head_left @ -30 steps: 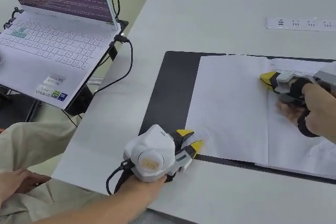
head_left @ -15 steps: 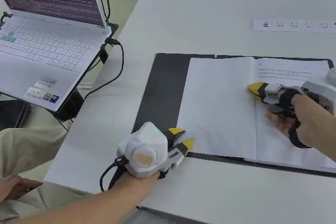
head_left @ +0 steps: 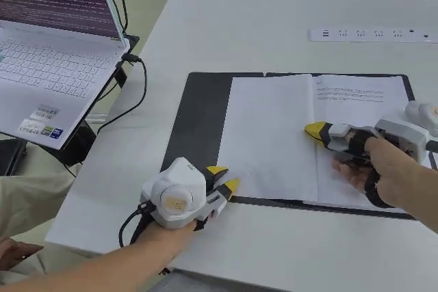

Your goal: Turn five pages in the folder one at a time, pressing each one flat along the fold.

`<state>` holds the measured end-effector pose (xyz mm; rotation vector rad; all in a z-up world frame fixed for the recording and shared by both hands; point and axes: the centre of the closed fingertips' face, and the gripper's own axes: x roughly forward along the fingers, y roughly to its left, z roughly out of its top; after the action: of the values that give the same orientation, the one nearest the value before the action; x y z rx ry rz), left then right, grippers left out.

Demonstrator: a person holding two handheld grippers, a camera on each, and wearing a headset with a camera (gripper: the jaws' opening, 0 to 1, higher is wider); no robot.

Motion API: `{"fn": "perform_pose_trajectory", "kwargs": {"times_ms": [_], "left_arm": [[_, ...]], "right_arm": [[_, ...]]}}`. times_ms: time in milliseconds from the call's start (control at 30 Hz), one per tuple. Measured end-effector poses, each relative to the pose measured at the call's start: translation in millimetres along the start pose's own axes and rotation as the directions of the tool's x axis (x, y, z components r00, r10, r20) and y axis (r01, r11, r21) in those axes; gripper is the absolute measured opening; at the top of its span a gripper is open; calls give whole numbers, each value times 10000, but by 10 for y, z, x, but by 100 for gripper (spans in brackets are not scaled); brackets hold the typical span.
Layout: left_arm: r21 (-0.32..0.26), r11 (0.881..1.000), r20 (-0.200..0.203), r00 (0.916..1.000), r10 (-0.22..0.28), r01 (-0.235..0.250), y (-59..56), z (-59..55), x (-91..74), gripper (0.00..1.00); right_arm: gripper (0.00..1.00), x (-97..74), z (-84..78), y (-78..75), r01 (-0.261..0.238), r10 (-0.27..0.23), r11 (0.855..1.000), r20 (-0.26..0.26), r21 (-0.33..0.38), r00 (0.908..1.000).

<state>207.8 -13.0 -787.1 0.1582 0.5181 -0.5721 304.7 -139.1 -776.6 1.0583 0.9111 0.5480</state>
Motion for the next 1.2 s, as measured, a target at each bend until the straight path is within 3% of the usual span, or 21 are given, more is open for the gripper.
{"fn": "perform_pose_trajectory", "kwargs": {"times_ms": [633, 1200], "left_arm": [[28, 10000, -81, 10000, 52, -52, -6, 5, 1, 15], [32, 10000, -123, 9999, 77, -77, -30, 17, 1, 14]], "right_arm": [[0, -273, -483, -53, -34, 30, 10000, -758, -49, 9971], [0, -509, -834, -87, -181, 209, 9994, -1006, 281, 9947]]}}
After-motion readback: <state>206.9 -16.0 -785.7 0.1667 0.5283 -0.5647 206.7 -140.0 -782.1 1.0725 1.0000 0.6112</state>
